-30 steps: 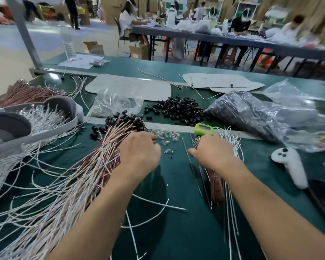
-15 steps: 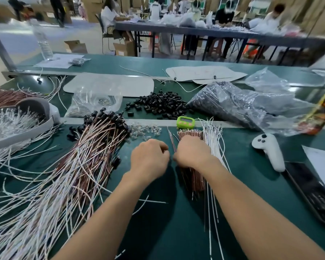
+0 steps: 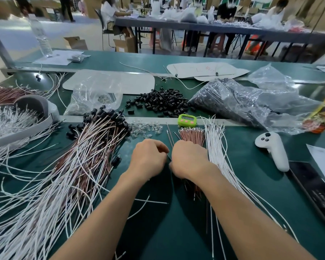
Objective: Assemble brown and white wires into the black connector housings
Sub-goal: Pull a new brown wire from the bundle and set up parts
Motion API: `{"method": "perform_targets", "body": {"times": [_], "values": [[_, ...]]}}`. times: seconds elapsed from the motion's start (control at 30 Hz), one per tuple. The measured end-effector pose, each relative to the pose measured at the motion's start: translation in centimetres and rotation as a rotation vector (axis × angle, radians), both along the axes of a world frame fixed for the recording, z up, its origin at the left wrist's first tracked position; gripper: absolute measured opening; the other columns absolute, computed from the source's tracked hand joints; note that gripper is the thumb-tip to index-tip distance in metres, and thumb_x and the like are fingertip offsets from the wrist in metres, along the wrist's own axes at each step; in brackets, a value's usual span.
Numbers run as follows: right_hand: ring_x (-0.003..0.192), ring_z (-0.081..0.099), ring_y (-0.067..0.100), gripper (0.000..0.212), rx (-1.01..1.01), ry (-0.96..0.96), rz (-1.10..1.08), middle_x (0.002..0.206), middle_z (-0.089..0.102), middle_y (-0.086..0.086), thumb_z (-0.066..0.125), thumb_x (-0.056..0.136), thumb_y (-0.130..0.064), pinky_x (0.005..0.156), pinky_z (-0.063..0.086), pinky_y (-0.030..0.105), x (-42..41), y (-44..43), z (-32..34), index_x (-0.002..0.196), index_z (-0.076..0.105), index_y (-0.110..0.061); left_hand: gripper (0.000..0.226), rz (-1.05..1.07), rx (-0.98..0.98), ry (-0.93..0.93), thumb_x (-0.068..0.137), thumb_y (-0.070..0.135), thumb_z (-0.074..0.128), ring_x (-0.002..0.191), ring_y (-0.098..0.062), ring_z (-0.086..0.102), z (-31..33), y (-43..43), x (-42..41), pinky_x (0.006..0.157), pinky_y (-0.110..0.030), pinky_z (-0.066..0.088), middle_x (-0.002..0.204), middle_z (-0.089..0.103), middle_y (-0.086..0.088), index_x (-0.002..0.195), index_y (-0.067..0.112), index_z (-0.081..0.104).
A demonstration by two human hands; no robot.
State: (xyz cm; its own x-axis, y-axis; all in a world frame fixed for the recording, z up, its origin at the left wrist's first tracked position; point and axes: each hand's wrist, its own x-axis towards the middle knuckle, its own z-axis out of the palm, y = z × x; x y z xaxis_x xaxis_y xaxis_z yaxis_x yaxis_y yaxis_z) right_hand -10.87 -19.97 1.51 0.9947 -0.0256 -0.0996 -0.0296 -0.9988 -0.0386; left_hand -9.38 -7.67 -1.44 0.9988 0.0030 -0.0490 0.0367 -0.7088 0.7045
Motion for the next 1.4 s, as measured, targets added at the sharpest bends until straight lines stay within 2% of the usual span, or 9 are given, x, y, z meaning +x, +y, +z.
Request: {"method": "perform_targets", "body": {"times": [0.17,0.3,0.4,0.53,0.67,0.8,0.93,1.17,1.4], "values": [[0.102,0.065,0.031,0.026,-0.086,0.000,0.081,0.113,0.068,0.007,0.070,0.087,-0.026,0.070,0.037,0.034,-0.1,0.3,0.6,0.111,0.061,-0.018,0.025,-0.018,-0.001,-0.002,0.080,0.018,0.067,0.084,-0.012,0.065,0.0,0.4,0.3,0.074,-0.021,0.044,0.074,0.070,0.018,0.065,0.038,0.069],[0.075,0.054,0.025,0.038,0.002,0.098,0.091,0.087,0.062,0.002,0.076,0.082,-0.041,0.065,0.042,0.032,0.1,-0.2,0.8,0.074,0.047,-0.016,0.027,0.066,0.039,0.018,0.078,0.017,0.064,0.082,-0.015,0.064,0.3,0.7,-0.3,0.075,-0.026,0.051,0.068,0.067,0.017,0.058,0.033,0.069],[0.055,0.052,0.018,0.038,0.377,0.126,0.001,0.059,0.057,0.000,0.077,0.081,-0.038,0.056,0.048,0.029,0.6,-1.6,1.5,0.062,0.062,-0.009,0.025,0.042,-0.011,0.045,0.084,0.020,0.068,0.080,-0.015,0.066,0.7,1.2,-0.5,0.075,-0.027,0.054,0.071,0.071,0.013,0.061,0.030,0.071],[0.040,0.042,0.016,0.032,1.179,-0.074,-0.186,0.046,0.050,0.005,0.068,0.080,-0.005,0.047,0.039,0.028,1.2,-1.6,2.1,0.049,0.061,-0.013,0.034,-0.320,-0.632,0.335,0.104,0.039,0.053,0.080,-0.016,0.072,1.9,1.0,-1.6,0.072,-0.025,0.055,0.091,0.080,-0.002,0.089,0.022,0.078],[0.047,0.047,0.019,0.026,1.287,-0.329,-0.231,0.050,0.056,0.003,0.069,0.079,-0.011,0.054,0.045,0.037,2.1,-2.1,2.2,0.054,0.063,-0.015,0.038,-0.309,-0.883,0.382,0.110,0.031,0.040,0.077,-0.017,0.074,2.7,0.7,-1.2,0.066,-0.024,0.057,0.093,0.078,-0.012,0.106,0.014,0.074],[0.046,0.048,0.018,0.020,1.441,-0.434,-0.277,0.052,0.058,0.004,0.071,0.087,-0.008,0.050,0.042,0.031,3.0,-2.5,1.4,0.068,0.069,-0.009,0.019,-0.237,-0.792,0.226,0.100,0.004,0.056,0.055,-0.010,0.056,2.8,1.2,0.1,0.056,-0.018,0.048,0.074,0.073,-0.005,0.105,0.007,0.074],[0.047,0.051,0.011,0.025,1.438,-0.267,-0.142,0.057,0.063,0.002,0.068,0.091,-0.001,0.049,0.043,0.024,3.4,-1.0,-0.2,0.070,0.068,-0.012,0.019,-0.097,-0.728,0.123,0.096,0.000,0.059,0.046,-0.010,0.039,2.5,1.3,1.5,0.046,-0.015,0.034,0.067,0.071,-0.006,0.096,0.005,0.077],[0.049,0.056,0.015,0.028,1.566,-0.250,-0.308,0.060,0.066,0.001,0.060,0.099,-0.005,0.049,0.042,0.021,5.2,-0.5,-1.9,0.073,0.062,-0.013,0.014,0.026,-0.639,0.080,0.091,0.009,0.072,0.044,-0.009,0.047,1.4,3.3,3.9,0.046,-0.015,0.042,0.067,0.073,-0.009,0.079,0.009,0.078],[0.047,0.063,0.020,0.024,1.712,0.033,-0.207,0.068,0.071,0.013,0.046,0.106,-0.002,0.041,0.042,0.021,5.8,-0.4,-3.5,0.085,0.052,-0.011,0.010,0.084,-0.453,-0.065,0.086,0.018,0.077,0.054,-0.005,0.060,1.4,2.9,9.6,0.062,-0.022,0.051,0.069,0.076,0.002,0.077,0.021,0.080]]}}
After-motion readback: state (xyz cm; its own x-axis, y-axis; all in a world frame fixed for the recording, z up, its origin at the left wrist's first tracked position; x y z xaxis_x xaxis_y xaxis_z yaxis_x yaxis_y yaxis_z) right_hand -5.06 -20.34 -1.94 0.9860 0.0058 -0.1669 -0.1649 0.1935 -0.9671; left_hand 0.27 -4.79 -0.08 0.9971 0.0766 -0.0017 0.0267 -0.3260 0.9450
